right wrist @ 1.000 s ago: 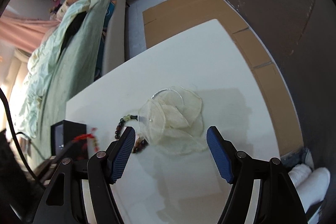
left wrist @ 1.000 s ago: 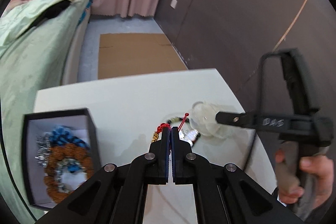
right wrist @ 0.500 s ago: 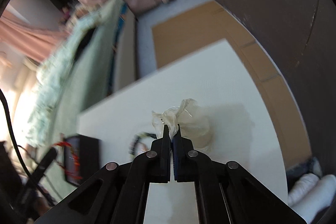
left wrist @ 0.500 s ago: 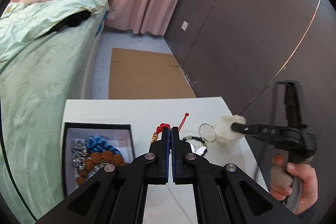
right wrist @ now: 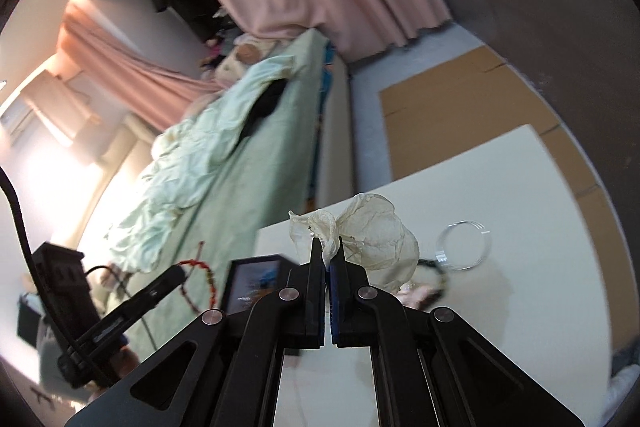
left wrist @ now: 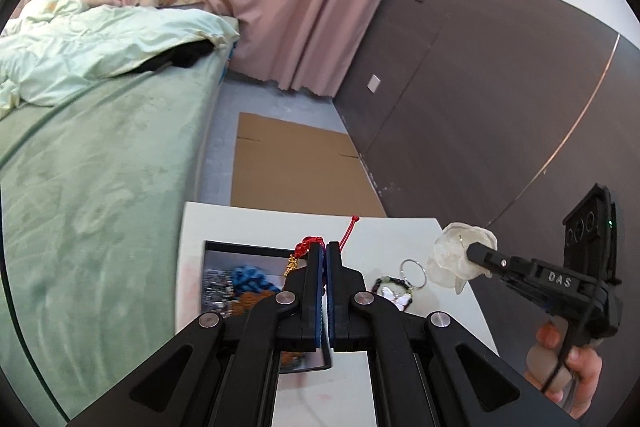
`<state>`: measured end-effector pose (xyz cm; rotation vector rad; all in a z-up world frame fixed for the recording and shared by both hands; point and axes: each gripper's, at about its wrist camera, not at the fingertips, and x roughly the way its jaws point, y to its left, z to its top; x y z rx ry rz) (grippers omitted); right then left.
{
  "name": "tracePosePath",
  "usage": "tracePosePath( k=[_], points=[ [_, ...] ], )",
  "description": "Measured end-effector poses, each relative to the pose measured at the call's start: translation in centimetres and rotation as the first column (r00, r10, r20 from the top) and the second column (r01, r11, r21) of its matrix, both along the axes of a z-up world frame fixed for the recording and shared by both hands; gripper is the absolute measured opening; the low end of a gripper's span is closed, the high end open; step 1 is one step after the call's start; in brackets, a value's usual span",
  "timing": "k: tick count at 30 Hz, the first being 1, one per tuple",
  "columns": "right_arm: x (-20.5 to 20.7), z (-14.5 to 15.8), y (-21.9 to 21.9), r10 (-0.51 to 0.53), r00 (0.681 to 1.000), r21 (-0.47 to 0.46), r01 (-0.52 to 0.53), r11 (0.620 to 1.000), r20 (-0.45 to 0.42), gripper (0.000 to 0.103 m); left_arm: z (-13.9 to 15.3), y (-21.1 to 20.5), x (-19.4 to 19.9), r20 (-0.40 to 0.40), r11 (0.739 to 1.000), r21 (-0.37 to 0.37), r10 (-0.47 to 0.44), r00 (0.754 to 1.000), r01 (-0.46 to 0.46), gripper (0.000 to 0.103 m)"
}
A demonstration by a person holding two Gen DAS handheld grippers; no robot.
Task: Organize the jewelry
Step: 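Lift the butterfly bracelet with the left tool while the right tool grasps the white flower clip, then drop the red string in the box left while the right tool drops the clip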
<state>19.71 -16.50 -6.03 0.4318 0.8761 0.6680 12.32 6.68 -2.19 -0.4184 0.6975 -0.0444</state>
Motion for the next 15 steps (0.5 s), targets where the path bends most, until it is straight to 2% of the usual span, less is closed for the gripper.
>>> tracePosePath(
  k=[6, 15],
  points=[
    [-1.1, -0.3, 3.7, 0.088, 0.996, 0.076, -0.088, 0.993, 0.002, 0.003, 0.6, 2.0, -1.3, 0.015, 0.999, -0.007, 0.033, 0.999, -0.033, 0.001],
    [-1.1, -2.4, 10.3, 0.196, 0.979, 0.145, -0.187, 0.972, -0.051, 0.003, 0.8, 4.4, -2.4, 0.013, 0.997, -0.023, 0.073, 0.997, -0.072, 0.001]
  ],
)
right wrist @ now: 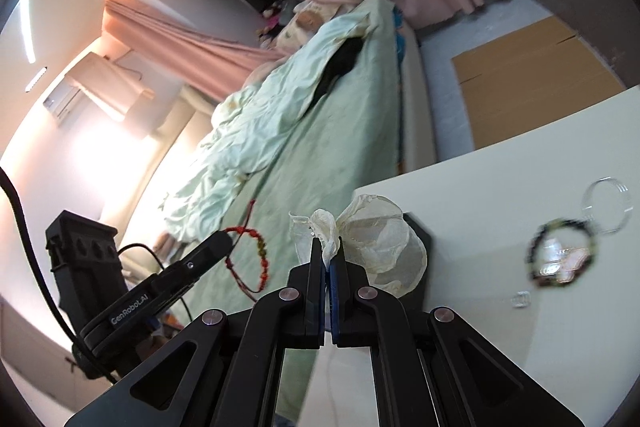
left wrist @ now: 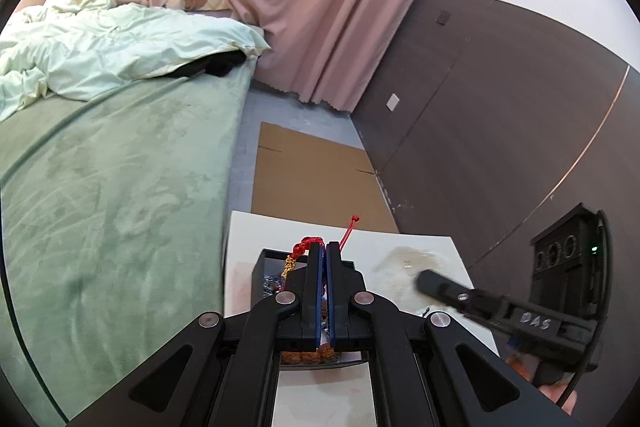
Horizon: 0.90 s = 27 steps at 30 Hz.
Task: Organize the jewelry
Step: 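Drop the red string in the box left while the right tool drops the clip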
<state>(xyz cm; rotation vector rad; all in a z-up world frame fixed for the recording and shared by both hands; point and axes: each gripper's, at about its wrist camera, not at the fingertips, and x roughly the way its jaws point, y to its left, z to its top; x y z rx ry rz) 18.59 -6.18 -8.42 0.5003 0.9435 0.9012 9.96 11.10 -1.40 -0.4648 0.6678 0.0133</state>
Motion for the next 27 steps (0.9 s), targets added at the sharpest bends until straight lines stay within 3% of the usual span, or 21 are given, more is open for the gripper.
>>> tracePosePath(
  k=[2, 3, 4, 9, 12, 23, 24, 26, 27],
  points=[
    [0.3, -1.1, 1.5, 0.039, 0.998, 0.001, -0.039, 0.999, -0.048, 0.015, 0.0, 0.3, -0.1, 0.000, 1.000, -0.008, 0.006, 1.000, -0.006, 0.001],
    [0.6, -2.1, 2.4, 0.060, 0.993, -0.029, -0.063, 0.998, -0.101, 0.043, -0.1, 0.4, -0.1, -0.001, 1.000, -0.009, 0.008, 1.000, -0.008, 0.001],
    [0.8, -2.7, 2.7, 0.047, 0.990, -0.056, -0.055, 0.997, -0.130, 0.060, -0.1, 0.4, -0.2, -0.002, 1.000, -0.010, 0.009, 1.000, -0.009, 0.001],
    [0.9, -2.7, 1.1, -0.016, 0.994, -0.092, 0.006, 0.996, -0.112, 0.060, -0.1, 0.3, -0.3, -0.008, 1.000, -0.012, 0.006, 1.000, -0.006, 0.001],
    [0.5, -1.8, -0.3, -0.052, 0.995, -0.107, 0.043, 0.993, -0.084, 0.069, -0.2, 0.1, -0.3, -0.011, 1.000, -0.015, -0.001, 1.000, 0.001, 0.001],
    [-0.4, -0.1, -5.2, -0.126, 0.990, -0.093, 0.120, 0.988, -0.059, 0.069, -1.7, -2.8, 1.2, -0.076, 0.999, 0.015, -0.036, 0.996, 0.037, 0.003],
    [-0.5, 0.1, -5.6, -0.133, 0.990, -0.092, 0.128, 0.988, -0.054, 0.069, -2.1, -3.0, 1.5, -0.102, 0.999, 0.014, -0.038, 0.994, 0.039, 0.007],
    [-0.6, 0.3, -6.2, -0.141, 0.989, -0.093, 0.136, 0.986, -0.049, 0.069, -3.1, -3.3, 2.2, -0.152, 0.999, -0.004, -0.053, 0.987, 0.053, 0.025],
    [-0.7, 0.5, -6.7, -0.147, 0.988, -0.095, 0.142, 0.985, -0.045, 0.069, -3.4, -3.4, 2.3, -0.167, 0.999, -0.013, -0.054, 0.984, 0.052, 0.043]
  ],
)
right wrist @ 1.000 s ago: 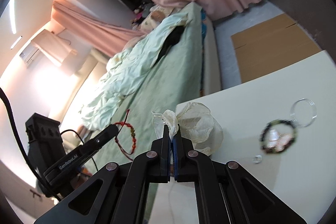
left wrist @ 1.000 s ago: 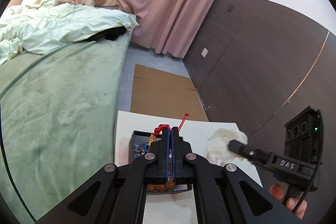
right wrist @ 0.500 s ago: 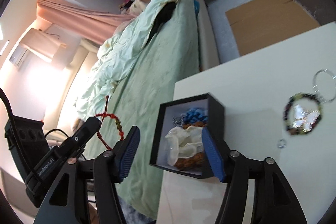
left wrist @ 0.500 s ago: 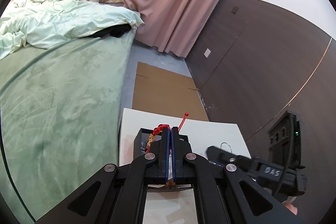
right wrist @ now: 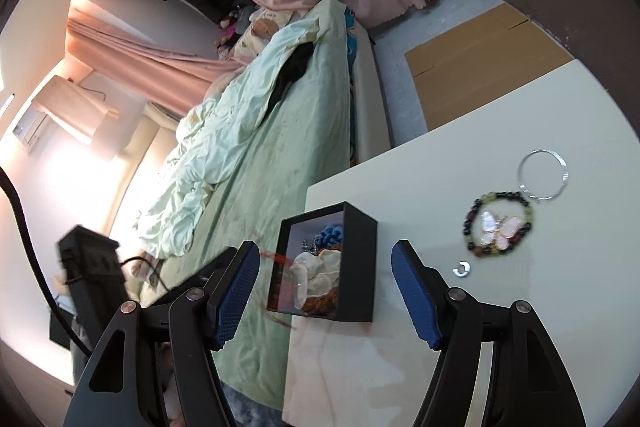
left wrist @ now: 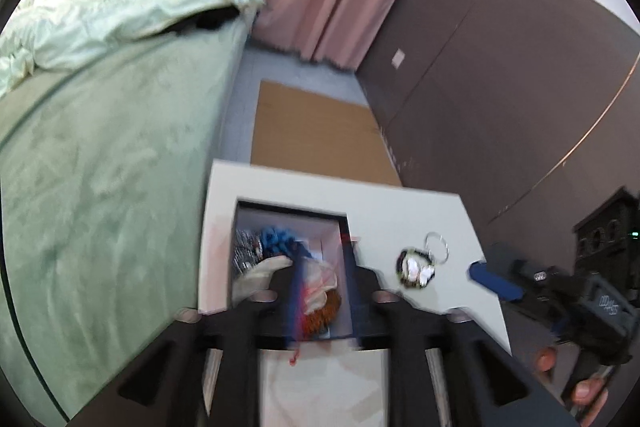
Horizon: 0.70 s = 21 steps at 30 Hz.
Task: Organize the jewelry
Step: 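Lower the left tool and grasp the small silver ring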
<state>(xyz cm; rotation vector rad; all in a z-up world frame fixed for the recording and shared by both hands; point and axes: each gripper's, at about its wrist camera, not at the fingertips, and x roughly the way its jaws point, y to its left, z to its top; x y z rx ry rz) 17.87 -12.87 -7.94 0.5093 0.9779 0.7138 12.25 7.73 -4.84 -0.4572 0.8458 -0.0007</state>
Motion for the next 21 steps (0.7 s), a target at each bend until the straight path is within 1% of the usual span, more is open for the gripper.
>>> tracePosePath(
  k=[1, 3, 5, 11, 15, 21],
  points=[
    [0.0, 0.2, -0.3, -0.005, 1.000, -0.001, 0.006, 1.000, 0.003, 0.069, -0.1, -0.1, -0.1, 0.001, 1.000, -0.005, 0.006, 1.000, -0.006, 0.056],
    [-0.2, 0.5, -1.3, -0.020, 1.000, -0.002, 0.020, 1.000, 0.010, 0.069, 0.0, -0.1, -0.7, 0.034, 1.000, -0.012, 0.029, 0.999, -0.028, 0.061],
    [-0.3, 0.8, -2.3, -0.040, 0.999, -0.008, 0.040, 0.999, 0.019, 0.069, 0.2, -0.4, -0.9, 0.046, 1.000, -0.008, 0.025, 0.999, -0.025, 0.061],
    [-0.2, 1.3, -5.8, -0.114, 0.993, -0.030, 0.115, 0.993, 0.026, 0.069, 0.0, -1.7, -0.8, 0.044, 1.000, -0.014, -0.010, 0.999, 0.011, 0.061],
    [-0.1, 1.4, -7.9, -0.157, 0.987, -0.049, 0.158, 0.986, 0.021, 0.069, 0.2, -2.8, -0.7, 0.055, 0.999, 0.006, -0.039, 0.998, 0.038, 0.061],
    [0.5, 0.8, -10.4, -0.223, 0.975, -0.096, 0.220, 0.971, -0.017, 0.069, -0.1, -4.8, 0.2, 0.050, 0.997, 0.014, -0.082, 0.995, 0.081, 0.061]
  ],
)
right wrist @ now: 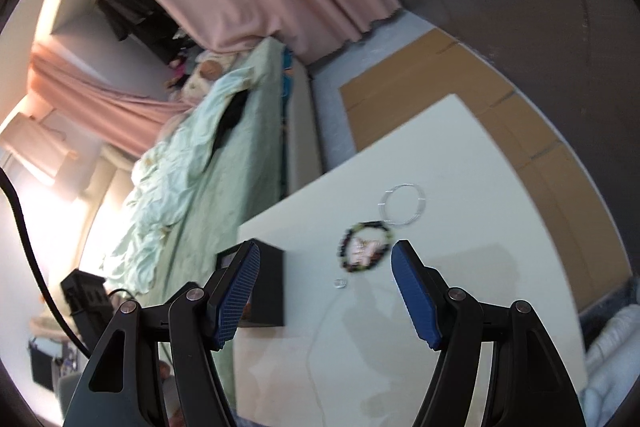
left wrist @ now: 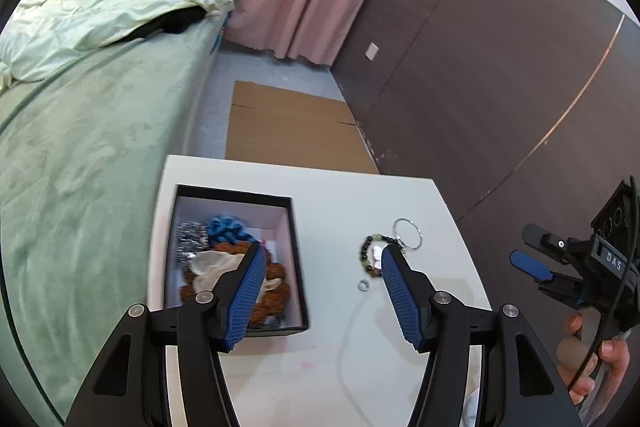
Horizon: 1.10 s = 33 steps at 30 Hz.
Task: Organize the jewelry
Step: 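Lower the left tool and grasp the small silver ring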
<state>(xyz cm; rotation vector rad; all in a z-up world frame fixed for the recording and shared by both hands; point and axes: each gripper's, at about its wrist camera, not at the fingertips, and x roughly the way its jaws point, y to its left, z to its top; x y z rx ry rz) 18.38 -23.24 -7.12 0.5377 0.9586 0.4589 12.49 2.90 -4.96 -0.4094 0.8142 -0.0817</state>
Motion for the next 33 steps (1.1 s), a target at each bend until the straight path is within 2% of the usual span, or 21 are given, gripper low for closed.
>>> tracePosePath(
  k=[4, 12, 15, 17, 21, 27, 33],
  points=[
    [0.5, -0.9, -1.4, -0.048, 0.997, -0.002, 0.048, 0.999, -0.060, 0.069, -0.5, -1.8, 0.9, -0.006, 0.999, 0.005, -0.036, 0.999, 0.036, 0.061],
    [1.8, -2.4, -3.9, -0.129, 0.980, -0.009, 0.129, 0.992, -0.153, 0.069, -1.9, -5.7, 2.7, -0.035, 0.989, 0.068, -0.128, 0.991, 0.130, 0.061],
    [2.2, -2.6, -4.4, -0.134, 0.977, -0.005, 0.135, 0.991, -0.163, 0.069, -3.1, -7.4, 3.4, -0.069, 0.976, 0.132, -0.168, 0.983, 0.176, 0.059],
    [2.4, -2.7, -4.6, -0.134, 0.977, -0.001, 0.136, 0.991, -0.168, 0.069, -4.0, -8.5, 4.0, -0.108, 0.964, 0.174, -0.183, 0.977, 0.200, 0.053],
    [2.9, -2.7, -4.8, -0.135, 0.977, -0.012, 0.135, 0.991, -0.166, 0.069, -5.5, -9.6, 4.8, -0.152, 0.951, 0.204, -0.202, 0.967, 0.231, 0.051],
    [3.7, -2.4, -4.7, -0.146, 0.979, -0.099, 0.133, 0.986, -0.144, 0.069, -8.0, -10.6, 6.0, -0.214, 0.932, 0.246, -0.214, 0.953, 0.265, 0.045],
    [4.7, -2.5, -5.1, -0.155, 0.977, -0.143, 0.134, 0.981, -0.149, 0.069, -9.6, -11.3, 7.0, -0.256, 0.914, 0.289, -0.213, 0.943, 0.285, 0.036]
  ],
)
